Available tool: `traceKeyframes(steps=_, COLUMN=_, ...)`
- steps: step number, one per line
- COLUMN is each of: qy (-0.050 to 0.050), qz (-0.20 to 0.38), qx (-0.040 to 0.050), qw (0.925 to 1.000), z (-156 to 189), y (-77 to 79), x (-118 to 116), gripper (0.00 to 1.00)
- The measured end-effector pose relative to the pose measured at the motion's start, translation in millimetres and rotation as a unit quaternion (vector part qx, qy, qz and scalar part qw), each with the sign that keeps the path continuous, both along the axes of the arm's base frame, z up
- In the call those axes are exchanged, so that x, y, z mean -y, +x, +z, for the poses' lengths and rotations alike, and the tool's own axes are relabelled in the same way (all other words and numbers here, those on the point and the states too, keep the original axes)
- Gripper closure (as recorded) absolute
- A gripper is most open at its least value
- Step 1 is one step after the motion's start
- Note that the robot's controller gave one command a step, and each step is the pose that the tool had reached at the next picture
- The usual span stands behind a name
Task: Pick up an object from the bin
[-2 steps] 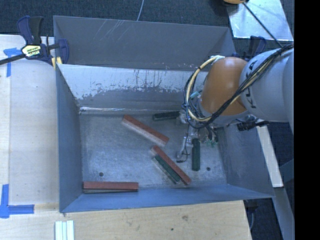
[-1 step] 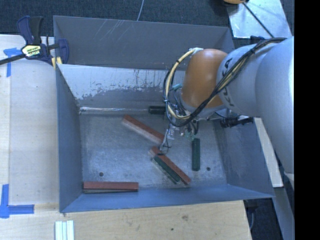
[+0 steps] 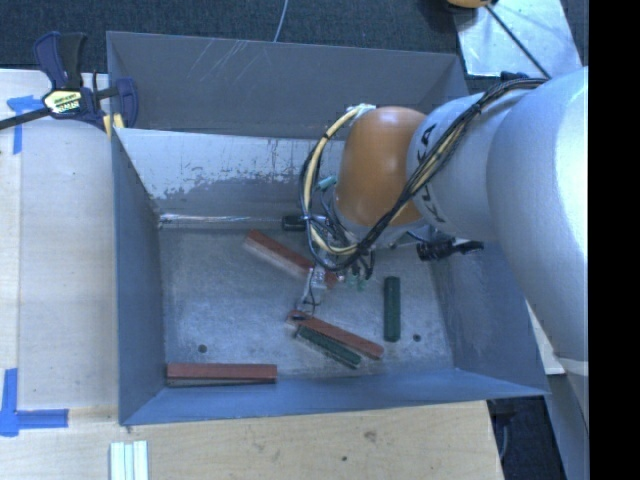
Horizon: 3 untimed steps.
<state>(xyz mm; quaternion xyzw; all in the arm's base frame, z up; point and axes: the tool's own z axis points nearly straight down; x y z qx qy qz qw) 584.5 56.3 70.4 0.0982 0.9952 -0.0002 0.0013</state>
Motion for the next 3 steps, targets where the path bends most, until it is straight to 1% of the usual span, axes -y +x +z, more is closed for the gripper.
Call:
traceKeyframes(steps=1, qy=0.0, qz=0.079, qx=0.0007, qw=0.9968, z=0.5, y=-11.5, x=-17.3, gripper=1.0)
traceKeyframes(steps=2, qy=0.0, qz=0.08, qx=0.0007, qw=0.9968, z=0.5, y=-11.5, x=-17.3, gripper=1.0)
traceKeyframes(steps=3, qy=0.0, qz=0.08, qx=0.0001, qw=0.9968, z=205.1, y=32.8, x=-26.2, gripper=1.0)
